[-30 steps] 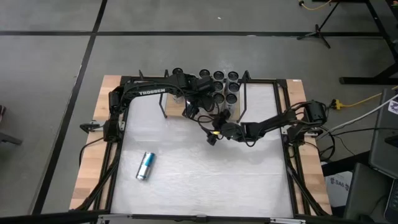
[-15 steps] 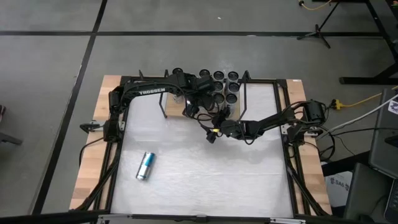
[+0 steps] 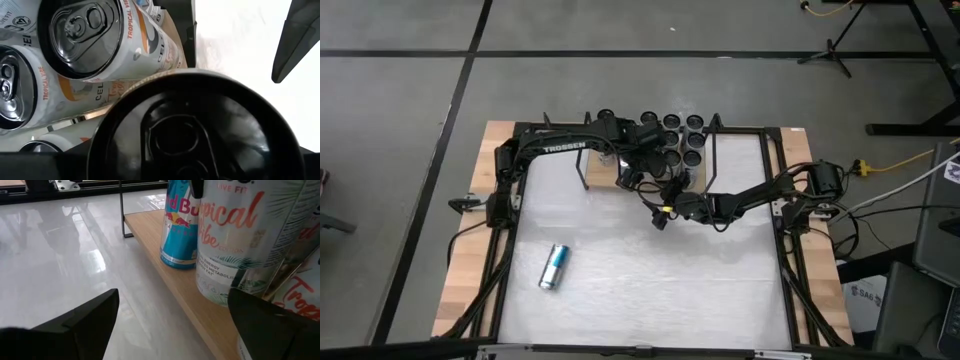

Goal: Place canned beverage on shelf
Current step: Put the white soda can aligned with the other white soda can on the shelf

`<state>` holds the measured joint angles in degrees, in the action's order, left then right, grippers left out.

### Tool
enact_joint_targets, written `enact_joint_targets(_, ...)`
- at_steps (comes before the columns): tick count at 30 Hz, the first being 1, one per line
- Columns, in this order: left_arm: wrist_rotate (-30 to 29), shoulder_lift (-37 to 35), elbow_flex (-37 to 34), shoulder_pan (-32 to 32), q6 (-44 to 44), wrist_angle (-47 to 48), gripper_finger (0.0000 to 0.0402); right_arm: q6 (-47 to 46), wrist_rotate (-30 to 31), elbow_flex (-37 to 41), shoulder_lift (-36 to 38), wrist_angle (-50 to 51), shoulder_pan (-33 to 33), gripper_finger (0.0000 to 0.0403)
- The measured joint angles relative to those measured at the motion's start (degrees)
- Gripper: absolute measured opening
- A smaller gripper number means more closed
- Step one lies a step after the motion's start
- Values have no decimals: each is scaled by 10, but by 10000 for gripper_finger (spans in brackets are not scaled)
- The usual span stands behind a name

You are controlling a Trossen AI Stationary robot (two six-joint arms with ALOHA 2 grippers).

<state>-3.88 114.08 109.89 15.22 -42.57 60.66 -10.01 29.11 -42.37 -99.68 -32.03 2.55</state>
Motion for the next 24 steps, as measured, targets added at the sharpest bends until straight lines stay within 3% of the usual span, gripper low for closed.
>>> enact_joint_targets(15,-3,0,0,2,20,-1,260,0,-3,1,1,-31,1,363)
enact_joint_targets(24,29,0,0,22,50,-4,259,0,-43,0,2,-58,1,363)
